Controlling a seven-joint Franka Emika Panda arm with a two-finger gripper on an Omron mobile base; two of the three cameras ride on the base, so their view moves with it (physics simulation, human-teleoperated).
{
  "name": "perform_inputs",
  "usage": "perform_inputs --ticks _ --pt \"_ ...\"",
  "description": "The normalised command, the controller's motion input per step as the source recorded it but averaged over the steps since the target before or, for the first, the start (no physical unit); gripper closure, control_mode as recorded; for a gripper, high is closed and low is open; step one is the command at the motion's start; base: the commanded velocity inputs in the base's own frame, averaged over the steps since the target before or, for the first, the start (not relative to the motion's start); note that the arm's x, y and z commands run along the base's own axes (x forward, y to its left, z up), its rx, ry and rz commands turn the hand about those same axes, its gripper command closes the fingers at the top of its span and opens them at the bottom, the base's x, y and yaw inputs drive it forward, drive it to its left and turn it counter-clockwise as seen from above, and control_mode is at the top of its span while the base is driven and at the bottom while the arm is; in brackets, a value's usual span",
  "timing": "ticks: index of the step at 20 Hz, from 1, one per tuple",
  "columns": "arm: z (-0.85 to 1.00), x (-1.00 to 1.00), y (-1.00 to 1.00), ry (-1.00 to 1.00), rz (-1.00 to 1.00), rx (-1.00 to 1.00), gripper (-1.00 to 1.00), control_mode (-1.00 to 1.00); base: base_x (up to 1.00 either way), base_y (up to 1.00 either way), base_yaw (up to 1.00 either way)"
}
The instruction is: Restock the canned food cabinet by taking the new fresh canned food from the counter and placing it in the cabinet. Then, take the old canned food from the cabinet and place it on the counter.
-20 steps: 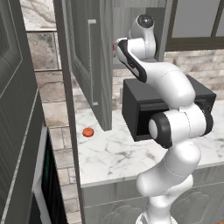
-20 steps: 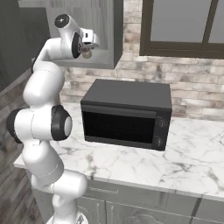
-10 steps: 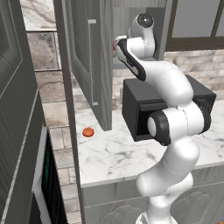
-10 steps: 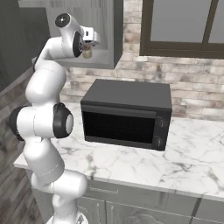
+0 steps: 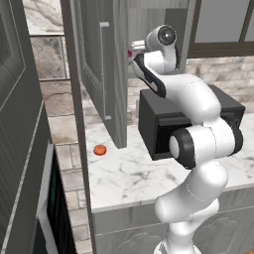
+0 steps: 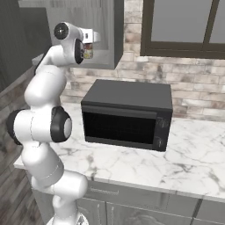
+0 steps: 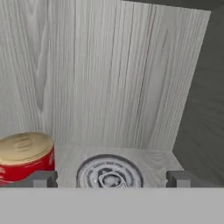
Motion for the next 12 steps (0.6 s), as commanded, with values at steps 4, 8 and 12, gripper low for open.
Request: perform_inputs --ticks 4,8,12 --pt "0.36 -0.95 -0.01 -0.31 0.00 0.04 -1.00 -1.00 0.00 0.00 0.00" --pt "0.48 -1.00 0.05 -0.16 0.01 0.00 -1.00 -1.00 0.00 0.00 0.00" --pt "0.35 -0.85 0.23 0.07 0.06 0.00 -1.00 -1.00 0.00 0.00 0.00"
